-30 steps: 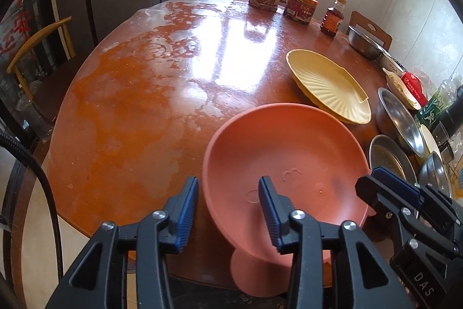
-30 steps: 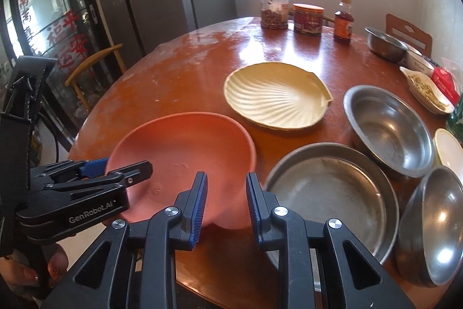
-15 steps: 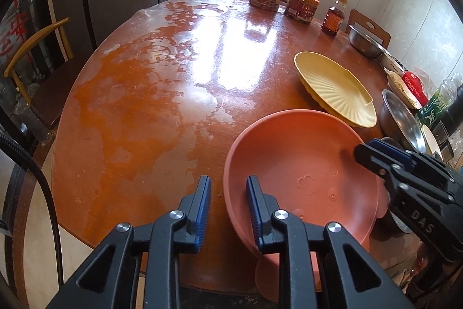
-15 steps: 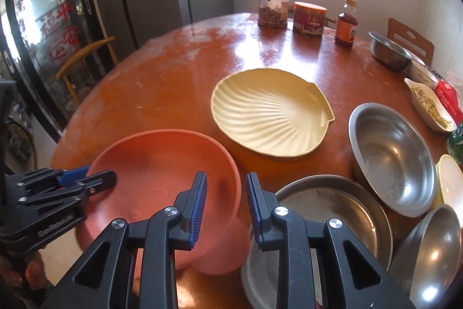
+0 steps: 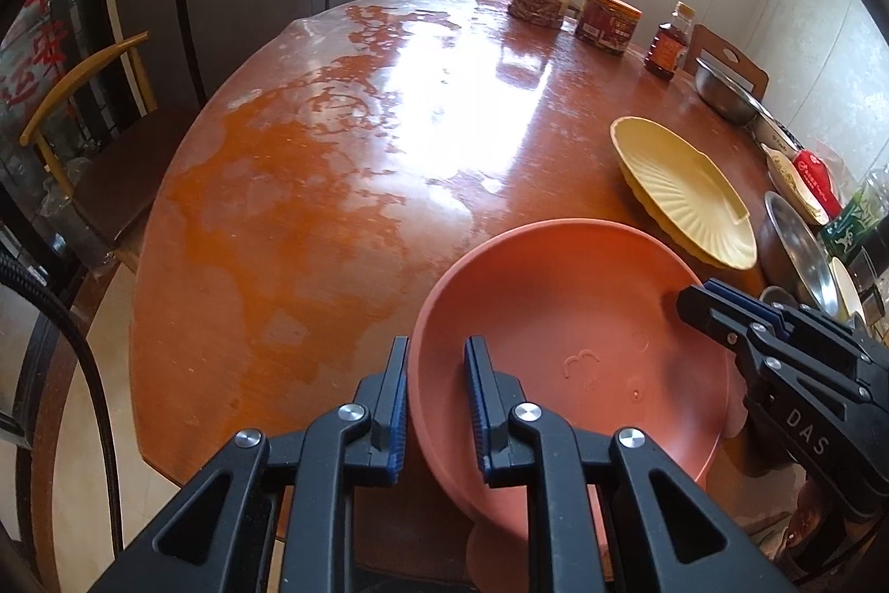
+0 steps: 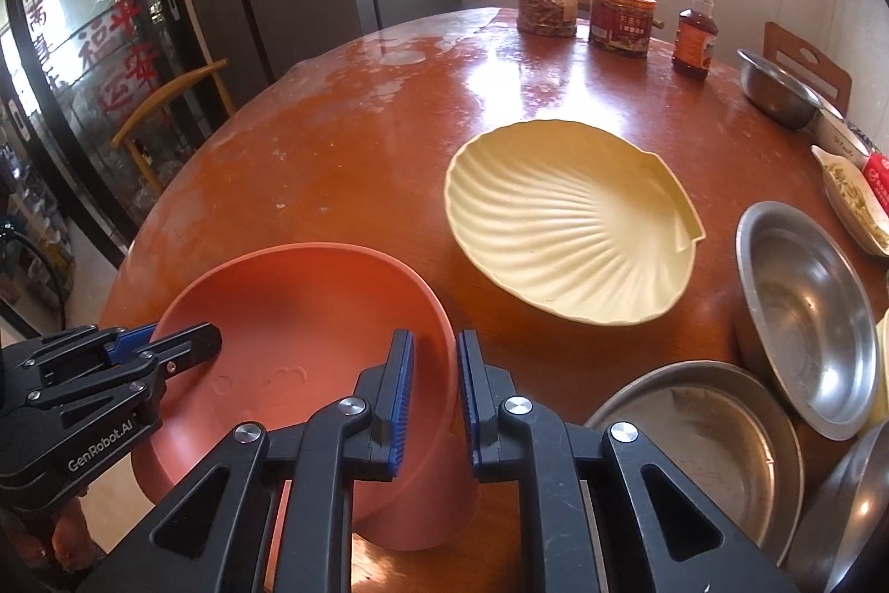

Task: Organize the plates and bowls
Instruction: 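Lift the pink plate with the right tool and set it down nearby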

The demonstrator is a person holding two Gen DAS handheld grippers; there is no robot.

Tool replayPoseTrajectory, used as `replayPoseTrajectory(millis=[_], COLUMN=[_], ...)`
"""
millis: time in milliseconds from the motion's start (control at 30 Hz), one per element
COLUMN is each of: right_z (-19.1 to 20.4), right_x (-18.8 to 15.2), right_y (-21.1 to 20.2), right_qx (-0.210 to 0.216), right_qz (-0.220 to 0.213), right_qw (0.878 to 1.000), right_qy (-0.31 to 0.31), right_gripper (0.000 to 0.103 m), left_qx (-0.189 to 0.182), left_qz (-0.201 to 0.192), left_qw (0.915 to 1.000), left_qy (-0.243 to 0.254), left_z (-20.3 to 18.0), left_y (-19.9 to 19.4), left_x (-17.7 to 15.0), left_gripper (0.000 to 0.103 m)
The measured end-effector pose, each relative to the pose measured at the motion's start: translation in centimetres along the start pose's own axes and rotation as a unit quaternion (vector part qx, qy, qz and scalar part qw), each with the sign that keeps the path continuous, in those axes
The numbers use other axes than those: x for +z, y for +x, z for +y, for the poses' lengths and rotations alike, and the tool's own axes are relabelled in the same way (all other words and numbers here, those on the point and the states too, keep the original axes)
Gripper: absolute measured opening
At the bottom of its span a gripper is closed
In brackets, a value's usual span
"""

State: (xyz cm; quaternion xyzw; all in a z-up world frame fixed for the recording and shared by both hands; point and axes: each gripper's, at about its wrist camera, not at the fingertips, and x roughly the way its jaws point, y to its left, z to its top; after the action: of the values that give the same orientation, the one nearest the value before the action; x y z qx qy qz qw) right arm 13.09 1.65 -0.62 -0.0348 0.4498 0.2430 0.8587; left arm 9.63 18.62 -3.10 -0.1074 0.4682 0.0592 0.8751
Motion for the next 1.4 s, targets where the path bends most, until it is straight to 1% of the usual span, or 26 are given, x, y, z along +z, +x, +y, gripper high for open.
replayPoseTrajectory(millis=[267,667,1000,1167,1267,1333,1400], right_z=[1.8,3.0,2.8,1.9,1.1,0.3,-0.6], right_x=[1.1,2.2,2.2,2.1,2.0,1.8,1.7], right_y=[1.1,2.4,2.0,1.3,0.6,0.0,-0.7], right_qx=[0.009,0.022,0.033,0.037,0.037,0.035,0.033], right_qz=[0.004,0.008,0.001,-0.007,-0.015,-0.022,-0.028], right_qw=[1.000,1.000,0.999,0.999,0.999,0.999,0.998], right_qy=[-0.008,-0.006,-0.005,0.008,0.019,0.028,0.041], right_gripper=[0.016,0.016,0.017,0.018,0.019,0.019,0.020], left_qx=[0.008,0.019,0.016,0.026,0.030,0.033,0.031], left_qz=[-0.002,-0.003,-0.007,-0.017,-0.024,-0.031,-0.039], left_qw=[0.9999,0.9995,0.9991,0.9987,0.9983,0.9981,0.9980], left_qy=[-0.014,-0.023,-0.039,-0.039,-0.043,-0.042,-0.039], left_z=[2.1,3.8,4.2,3.9,3.7,3.3,2.9], left_y=[0.4,0.8,0.6,-0.2,-0.9,-1.7,-2.4], left_x=[1.2,2.4,3.0,3.0,3.2,3.3,3.4], left_gripper=[0.020,0.021,0.021,0.021,0.026,0.032,0.034])
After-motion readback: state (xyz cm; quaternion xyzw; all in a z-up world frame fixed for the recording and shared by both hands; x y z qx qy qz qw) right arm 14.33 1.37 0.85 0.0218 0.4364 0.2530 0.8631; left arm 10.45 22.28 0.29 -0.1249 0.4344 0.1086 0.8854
